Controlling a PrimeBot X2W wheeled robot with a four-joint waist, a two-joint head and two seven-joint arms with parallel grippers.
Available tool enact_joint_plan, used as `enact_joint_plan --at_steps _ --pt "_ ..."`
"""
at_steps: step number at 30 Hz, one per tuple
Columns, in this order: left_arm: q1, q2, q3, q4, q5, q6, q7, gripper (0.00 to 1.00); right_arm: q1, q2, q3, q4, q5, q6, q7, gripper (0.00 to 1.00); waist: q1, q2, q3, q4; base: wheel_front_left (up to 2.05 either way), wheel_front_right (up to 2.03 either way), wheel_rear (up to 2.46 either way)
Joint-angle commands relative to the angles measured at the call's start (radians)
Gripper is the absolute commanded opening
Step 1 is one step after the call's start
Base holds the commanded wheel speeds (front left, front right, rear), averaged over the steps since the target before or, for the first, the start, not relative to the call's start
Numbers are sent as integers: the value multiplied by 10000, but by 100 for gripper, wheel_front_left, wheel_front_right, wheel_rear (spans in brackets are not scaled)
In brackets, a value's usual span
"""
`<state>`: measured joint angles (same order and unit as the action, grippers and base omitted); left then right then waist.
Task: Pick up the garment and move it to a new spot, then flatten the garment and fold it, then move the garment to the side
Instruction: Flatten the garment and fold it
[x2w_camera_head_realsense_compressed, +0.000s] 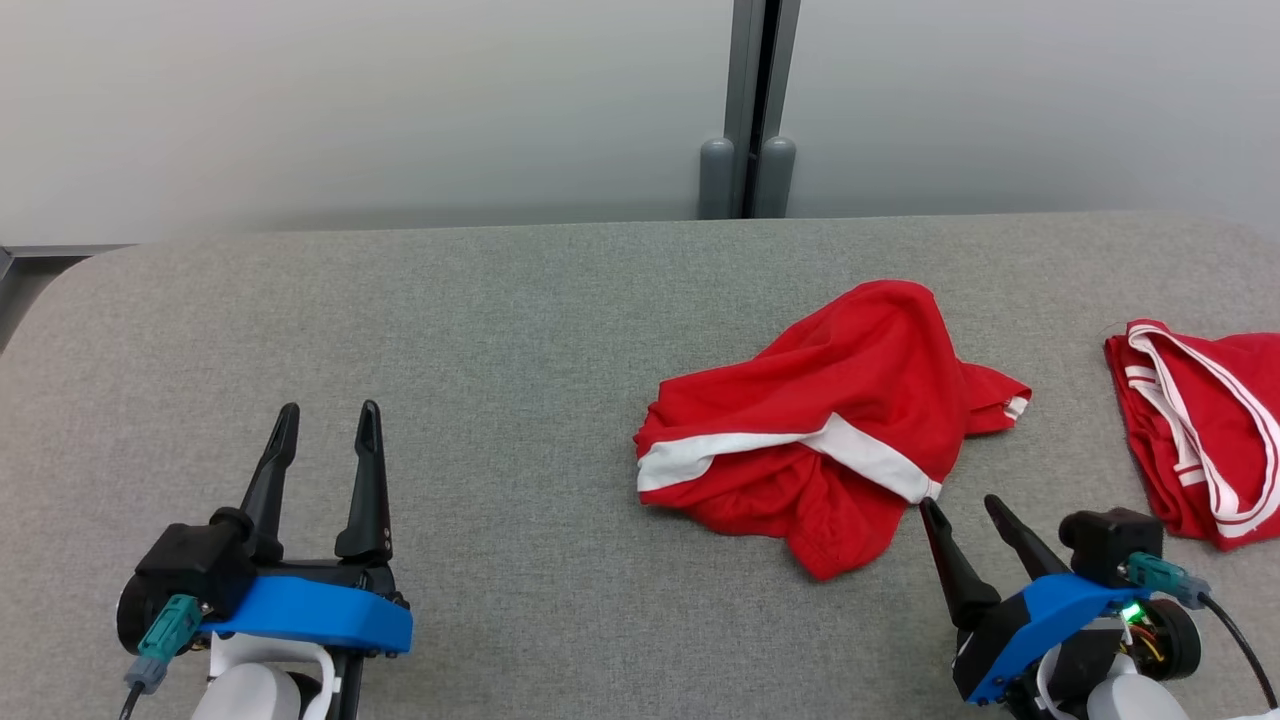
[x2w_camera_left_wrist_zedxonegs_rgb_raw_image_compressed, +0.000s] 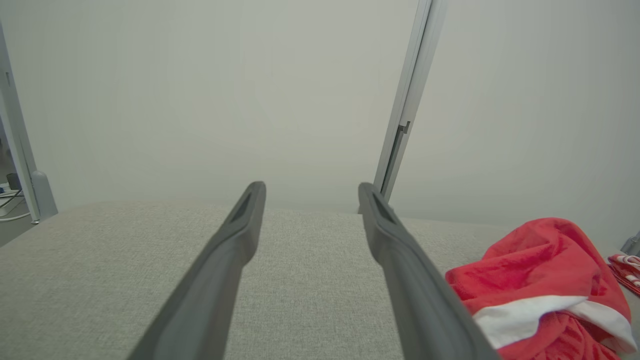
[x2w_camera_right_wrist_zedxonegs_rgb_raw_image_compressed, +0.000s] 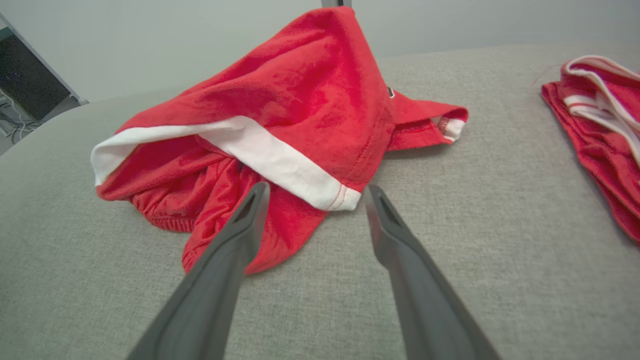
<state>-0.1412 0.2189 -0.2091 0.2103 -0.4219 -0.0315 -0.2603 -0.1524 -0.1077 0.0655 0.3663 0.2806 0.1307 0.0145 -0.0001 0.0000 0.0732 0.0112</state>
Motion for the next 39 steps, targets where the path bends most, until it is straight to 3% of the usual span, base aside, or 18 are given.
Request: enact_joint_plan --at_steps 1,11,15,23,24,25,32,39 --pt "24 64 -4 -34 -38 4 -49 100 101 107 -214 -60 188 1 114 100 1 0 12 -15 0 0 0" --pt "-177 139 -112 -46 -9 -15 -18 100 -1026 567 -1415 1326 1027 1 782 100 1 0 260 15 0 0 0" --pt "-296 173 -134 -74 -15 -18 1 100 -1781 577 -1198 2366 1683 1 923 100 1 0 434 69 0 0 0" --pt "-526 180 -166 -57 -24 -27 0 100 -2943 565 -1106 4109 1174 1 727 100 1 0 737 221 0 0 0" --pt "-525 177 -173 -44 -29 -32 -2 100 -3060 564 -1141 4300 1102 1 658 37 1 0 761 247 0 0 0" --pt "-518 179 -169 -24 -35 -33 -5 100 -3169 565 -1117 4460 1058 1 565 0 1 0 773 262 0 0 0" --pt "-390 208 -95 52 -94 31 -25 100 -3156 396 -1859 4626 -679 1 -576 0 1 0 626 199 0 0 0" --pt "-205 183 -11 22 -166 81 -40 100 -2278 290 -3369 3144 -2983 1 -482 0 1 0 367 -148 0 0 0"
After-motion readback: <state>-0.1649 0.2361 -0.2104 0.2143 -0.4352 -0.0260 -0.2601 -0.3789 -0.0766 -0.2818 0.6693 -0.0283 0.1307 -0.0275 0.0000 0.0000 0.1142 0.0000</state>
